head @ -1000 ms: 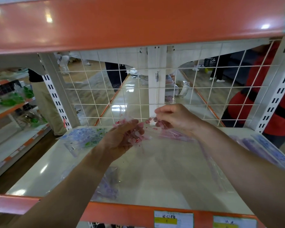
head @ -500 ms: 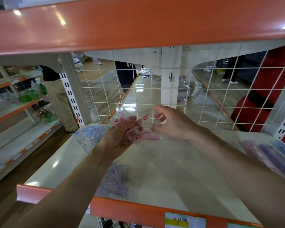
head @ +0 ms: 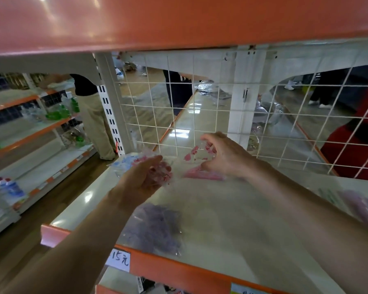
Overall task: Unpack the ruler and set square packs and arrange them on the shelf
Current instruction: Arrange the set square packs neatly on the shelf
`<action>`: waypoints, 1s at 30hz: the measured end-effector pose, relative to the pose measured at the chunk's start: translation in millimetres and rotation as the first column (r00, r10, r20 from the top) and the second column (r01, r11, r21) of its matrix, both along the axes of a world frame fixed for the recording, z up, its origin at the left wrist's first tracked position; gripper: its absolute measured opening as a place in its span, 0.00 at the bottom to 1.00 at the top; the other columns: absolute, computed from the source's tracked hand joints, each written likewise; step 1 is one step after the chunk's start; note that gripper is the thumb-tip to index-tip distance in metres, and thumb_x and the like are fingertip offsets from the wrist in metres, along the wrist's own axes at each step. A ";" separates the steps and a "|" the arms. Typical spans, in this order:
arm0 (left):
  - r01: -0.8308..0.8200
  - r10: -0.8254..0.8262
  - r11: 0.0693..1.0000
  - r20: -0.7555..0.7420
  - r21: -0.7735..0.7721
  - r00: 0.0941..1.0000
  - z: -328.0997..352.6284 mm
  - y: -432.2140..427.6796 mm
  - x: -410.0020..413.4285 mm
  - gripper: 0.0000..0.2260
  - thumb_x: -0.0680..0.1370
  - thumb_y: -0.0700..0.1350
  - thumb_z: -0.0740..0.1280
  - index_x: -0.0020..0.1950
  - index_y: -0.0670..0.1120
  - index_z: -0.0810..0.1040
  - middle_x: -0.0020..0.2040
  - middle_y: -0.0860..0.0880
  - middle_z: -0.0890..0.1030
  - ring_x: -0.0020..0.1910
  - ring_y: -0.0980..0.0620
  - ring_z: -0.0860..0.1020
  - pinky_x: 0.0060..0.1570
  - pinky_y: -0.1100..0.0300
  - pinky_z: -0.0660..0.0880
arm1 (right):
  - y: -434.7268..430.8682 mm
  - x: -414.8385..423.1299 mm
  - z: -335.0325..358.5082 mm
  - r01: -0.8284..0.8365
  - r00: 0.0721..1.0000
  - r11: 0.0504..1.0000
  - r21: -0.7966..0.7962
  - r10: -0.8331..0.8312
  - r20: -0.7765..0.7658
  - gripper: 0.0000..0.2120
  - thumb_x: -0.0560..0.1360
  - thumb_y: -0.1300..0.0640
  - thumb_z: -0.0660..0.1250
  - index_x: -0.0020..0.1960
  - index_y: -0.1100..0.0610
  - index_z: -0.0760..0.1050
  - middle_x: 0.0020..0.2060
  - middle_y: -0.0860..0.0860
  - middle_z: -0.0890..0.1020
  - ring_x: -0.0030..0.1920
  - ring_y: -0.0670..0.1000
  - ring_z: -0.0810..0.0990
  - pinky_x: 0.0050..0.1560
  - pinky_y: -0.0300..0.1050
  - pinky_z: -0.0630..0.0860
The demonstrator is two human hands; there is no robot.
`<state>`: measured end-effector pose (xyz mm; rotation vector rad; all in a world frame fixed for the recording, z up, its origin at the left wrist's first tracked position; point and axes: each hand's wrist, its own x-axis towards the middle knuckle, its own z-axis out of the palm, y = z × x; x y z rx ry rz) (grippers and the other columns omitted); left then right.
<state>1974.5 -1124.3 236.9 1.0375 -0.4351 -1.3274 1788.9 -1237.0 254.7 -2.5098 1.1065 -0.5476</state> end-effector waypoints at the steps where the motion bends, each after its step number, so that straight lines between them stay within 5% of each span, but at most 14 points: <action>1: -0.019 0.019 1.000 -0.023 0.001 1.000 -1.9 1.6 4.6 0.07 0.79 0.37 0.61 0.42 0.41 0.73 0.36 0.42 0.78 0.25 0.53 0.77 0.20 0.67 0.72 | -1.9 1.8 -3.0 -0.003 1.000 1.000 0.005 0.002 0.023 0.35 0.68 0.53 0.74 0.71 0.51 0.64 0.62 0.48 0.70 0.56 0.47 0.73 0.55 0.43 0.71; 4: -0.056 0.057 0.998 -0.039 0.026 0.998 -6.7 4.1 12.0 0.02 0.79 0.38 0.62 0.47 0.40 0.73 0.37 0.41 0.79 0.26 0.52 0.78 0.20 0.66 0.72 | -1.3 6.9 -8.3 -0.158 0.944 0.935 0.318 0.048 0.326 0.22 0.71 0.58 0.74 0.63 0.54 0.72 0.57 0.53 0.76 0.46 0.47 0.74 0.46 0.39 0.73; 6: -0.044 0.046 0.999 -0.076 0.021 0.996 -7.9 2.7 11.7 0.01 0.79 0.37 0.62 0.49 0.40 0.72 0.37 0.42 0.79 0.25 0.52 0.78 0.19 0.67 0.71 | -0.1 3.4 -6.7 -0.467 0.765 0.597 0.652 -0.097 0.636 0.12 0.71 0.60 0.72 0.54 0.56 0.76 0.53 0.57 0.79 0.45 0.49 0.77 0.44 0.43 0.77; 8: -0.028 0.030 0.999 -0.087 0.025 0.996 -7.2 -0.2 8.2 0.01 0.79 0.37 0.62 0.48 0.40 0.72 0.36 0.42 0.78 0.23 0.52 0.77 0.18 0.67 0.70 | 0.1 -4.6 -9.3 -0.740 0.602 0.208 0.640 -0.218 0.768 0.21 0.68 0.55 0.74 0.58 0.59 0.76 0.52 0.56 0.81 0.47 0.50 0.80 0.42 0.42 0.80; 9: -0.028 0.031 0.999 -0.067 0.043 0.997 -7.4 -3.1 6.1 0.01 0.78 0.37 0.62 0.47 0.39 0.72 0.36 0.42 0.78 0.23 0.52 0.77 0.19 0.67 0.71 | -0.1 -7.6 -9.5 -0.815 0.541 0.097 0.572 -0.226 0.810 0.26 0.66 0.53 0.76 0.61 0.61 0.76 0.53 0.55 0.81 0.48 0.50 0.81 0.42 0.41 0.80; 12: -0.023 0.024 0.995 -0.009 0.094 1.000 -7.3 -10.5 -0.1 0.01 0.76 0.38 0.66 0.46 0.40 0.75 0.35 0.42 0.81 0.27 0.50 0.80 0.25 0.63 0.76 | 0.5 -10.5 -7.1 -0.903 0.422 -0.008 0.430 -0.209 0.882 0.32 0.66 0.52 0.78 0.66 0.63 0.73 0.55 0.58 0.81 0.49 0.52 0.83 0.44 0.42 0.81; 16: 0.001 -0.002 0.993 0.003 0.117 1.000 -5.3 -15.8 -7.7 0.02 0.76 0.37 0.66 0.47 0.40 0.76 0.35 0.42 0.82 0.29 0.50 0.81 0.26 0.63 0.76 | 2.8 -12.5 -0.6 -0.923 0.385 -0.084 0.376 -0.224 0.895 0.29 0.71 0.56 0.73 0.68 0.65 0.70 0.58 0.60 0.79 0.53 0.54 0.82 0.48 0.45 0.81; 18: 0.001 -0.002 0.993 0.012 0.118 1.000 -3.5 -15.9 -9.0 0.01 0.76 0.37 0.66 0.47 0.40 0.76 0.34 0.43 0.82 0.28 0.50 0.81 0.26 0.63 0.76 | 2.7 -14.8 4.6 -0.864 0.486 0.053 0.501 -0.173 0.857 0.22 0.73 0.56 0.69 0.64 0.63 0.74 0.57 0.58 0.81 0.52 0.51 0.82 0.46 0.43 0.81; 20: -0.012 0.010 0.993 0.016 0.118 1.000 -2.6 -14.9 -6.6 0.01 0.76 0.37 0.66 0.47 0.40 0.75 0.33 0.43 0.82 0.27 0.50 0.80 0.25 0.63 0.76 | -5.0 -14.6 6.5 -0.569 0.724 0.454 0.685 -0.117 0.679 0.18 0.72 0.58 0.68 0.61 0.61 0.76 0.53 0.56 0.82 0.48 0.48 0.82 0.44 0.41 0.79; 22: -0.020 0.019 0.992 0.005 0.121 1.000 -3.1 -13.2 -2.7 0.01 0.77 0.37 0.66 0.47 0.40 0.75 0.33 0.42 0.81 0.27 0.50 0.80 0.25 0.62 0.77 | -19.5 -12.9 -1.0 -0.166 0.911 0.795 0.583 -0.102 0.399 0.16 0.71 0.57 0.73 0.56 0.63 0.78 0.49 0.55 0.82 0.47 0.50 0.81 0.47 0.44 0.77; 23: -0.023 0.023 0.992 0.006 0.124 1.000 -3.6 -12.4 -0.8 0.02 0.77 0.38 0.66 0.47 0.39 0.75 0.34 0.41 0.81 0.28 0.49 0.81 0.26 0.61 0.78 | -25.0 -10.8 -5.2 -0.055 0.955 0.875 0.481 -0.095 0.281 0.17 0.70 0.56 0.74 0.54 0.64 0.79 0.46 0.56 0.82 0.48 0.53 0.81 0.47 0.45 0.76; 28: -0.038 0.044 0.993 -0.059 0.112 0.997 -5.9 -8.1 3.6 0.05 0.78 0.36 0.63 0.53 0.37 0.74 0.39 0.40 0.81 0.27 0.49 0.81 0.23 0.63 0.75 | -32.6 8.7 -23.5 0.081 0.995 0.955 0.284 -0.061 -0.079 0.16 0.68 0.49 0.75 0.36 0.56 0.70 0.33 0.50 0.73 0.37 0.53 0.73 0.33 0.42 0.63; 30: -0.044 0.051 0.993 -0.064 0.111 0.997 -7.4 -7.4 7.0 0.10 0.78 0.36 0.63 0.59 0.37 0.73 0.45 0.39 0.80 0.32 0.47 0.82 0.25 0.61 0.77 | -30.1 16.6 -26.0 0.095 0.984 0.974 0.208 -0.060 -0.168 0.19 0.68 0.41 0.74 0.39 0.54 0.70 0.36 0.48 0.73 0.39 0.52 0.73 0.34 0.42 0.65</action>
